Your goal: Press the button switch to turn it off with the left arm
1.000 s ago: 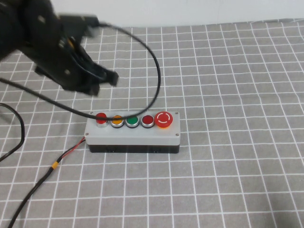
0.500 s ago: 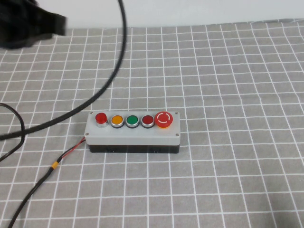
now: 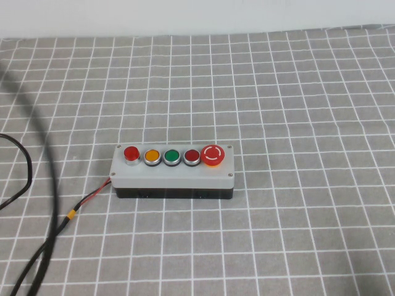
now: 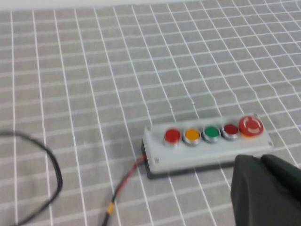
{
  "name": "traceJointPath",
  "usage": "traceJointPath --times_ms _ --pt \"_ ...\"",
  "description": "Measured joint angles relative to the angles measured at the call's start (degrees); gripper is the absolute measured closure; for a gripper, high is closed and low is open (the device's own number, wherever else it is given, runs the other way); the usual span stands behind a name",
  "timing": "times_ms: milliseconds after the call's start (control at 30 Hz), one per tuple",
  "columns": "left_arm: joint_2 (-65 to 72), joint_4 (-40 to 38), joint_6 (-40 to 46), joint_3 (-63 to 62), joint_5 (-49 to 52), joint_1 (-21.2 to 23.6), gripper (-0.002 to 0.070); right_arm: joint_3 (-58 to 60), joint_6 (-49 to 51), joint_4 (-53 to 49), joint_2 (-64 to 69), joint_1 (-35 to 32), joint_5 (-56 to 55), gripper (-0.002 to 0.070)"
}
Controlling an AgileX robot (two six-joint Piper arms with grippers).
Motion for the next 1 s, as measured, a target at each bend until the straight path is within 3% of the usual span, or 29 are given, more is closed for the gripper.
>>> traceJointPath --times_ms 233,467,1000 --pt "-16.7 0.4 -3.4 10.7 0.1 0.0 0.0678 0.0 0.0 0.0 0.0 0.0 0.0 0.0694" --pt "-28.3 4.0 -6.2 12.6 2.8 0.0 0.0678 0.0 0.0 0.0 0.0 0.0 0.0 0.0694" --pt "-30.6 4.5 -7.9 13.1 5.2 0.0 0.0678 0.0 0.0 0.0 0.0 0.0 0.0 0.0694"
